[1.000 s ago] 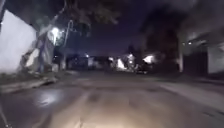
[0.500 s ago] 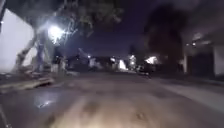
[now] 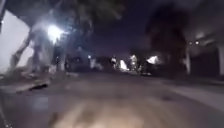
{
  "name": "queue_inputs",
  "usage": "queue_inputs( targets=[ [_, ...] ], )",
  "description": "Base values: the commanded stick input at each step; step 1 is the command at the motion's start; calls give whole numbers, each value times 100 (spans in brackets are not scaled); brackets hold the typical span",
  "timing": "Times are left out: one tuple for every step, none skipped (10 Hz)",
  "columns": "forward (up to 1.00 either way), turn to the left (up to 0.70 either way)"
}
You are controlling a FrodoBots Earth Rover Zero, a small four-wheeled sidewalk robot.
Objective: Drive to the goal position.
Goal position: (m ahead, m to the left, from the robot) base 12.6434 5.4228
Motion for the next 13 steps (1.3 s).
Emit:
queue_inputs(
  targets=[
    [70,0],
    [70,0],
    [70,0],
    [70,0],
    [70,0],
    [70,0],
    [70,0],
    [70,0],
    [70,0],
    [70,0],
    [70,0],
    [70,0],
    [70,0]
  ],
)
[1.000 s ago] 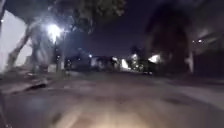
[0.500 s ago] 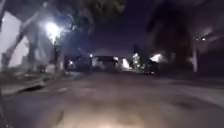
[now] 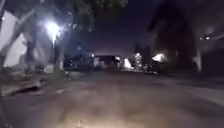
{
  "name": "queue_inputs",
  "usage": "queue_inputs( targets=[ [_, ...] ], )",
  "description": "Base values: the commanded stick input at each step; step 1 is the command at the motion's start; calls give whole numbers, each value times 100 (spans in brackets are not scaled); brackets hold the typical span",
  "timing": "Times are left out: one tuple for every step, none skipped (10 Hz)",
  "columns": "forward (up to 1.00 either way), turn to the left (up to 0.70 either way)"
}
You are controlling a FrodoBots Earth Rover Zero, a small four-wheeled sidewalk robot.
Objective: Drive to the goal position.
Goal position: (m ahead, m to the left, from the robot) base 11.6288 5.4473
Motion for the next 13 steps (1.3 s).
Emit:
queue_inputs(
  targets=[
    [70,0],
    [70,0],
    [70,0],
    [70,0],
    [70,0],
    [70,0],
    [70,0],
    [70,0],
    [70,0],
    [70,0],
    [70,0],
    [70,0],
    [70,0]
  ],
)
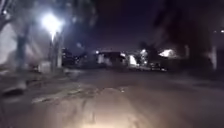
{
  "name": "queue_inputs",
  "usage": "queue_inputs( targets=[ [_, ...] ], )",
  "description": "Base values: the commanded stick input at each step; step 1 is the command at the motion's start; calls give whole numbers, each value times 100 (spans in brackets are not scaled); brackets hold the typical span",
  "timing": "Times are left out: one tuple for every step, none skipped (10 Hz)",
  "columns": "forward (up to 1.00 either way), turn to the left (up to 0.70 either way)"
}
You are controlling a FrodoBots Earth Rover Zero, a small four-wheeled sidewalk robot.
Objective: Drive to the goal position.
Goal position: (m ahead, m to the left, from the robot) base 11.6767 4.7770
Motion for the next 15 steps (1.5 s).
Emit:
queue_inputs(
  targets=[
    [70,0],
    [70,0],
    [70,0],
    [70,0],
    [70,0],
    [70,0],
    [70,0],
    [70,0],
    [70,0],
    [70,0],
    [70,0],
    [70,0],
    [70,0],
    [70,0],
    [70,0]
  ],
)
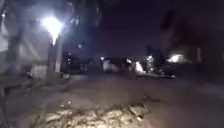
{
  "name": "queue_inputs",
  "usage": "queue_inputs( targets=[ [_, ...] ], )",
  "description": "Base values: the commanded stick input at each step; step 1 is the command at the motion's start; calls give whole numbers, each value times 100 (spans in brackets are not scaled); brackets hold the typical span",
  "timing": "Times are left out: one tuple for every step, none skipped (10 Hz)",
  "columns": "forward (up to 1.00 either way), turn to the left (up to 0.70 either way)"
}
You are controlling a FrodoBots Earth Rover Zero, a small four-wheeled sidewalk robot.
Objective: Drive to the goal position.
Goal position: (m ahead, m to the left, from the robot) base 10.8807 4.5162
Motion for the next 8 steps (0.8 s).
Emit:
queue_inputs(
  targets=[
    [70,0],
    [70,0],
    [70,0],
    [70,0],
    [70,0],
    [70,0],
    [70,0],
    [70,0]
  ],
)
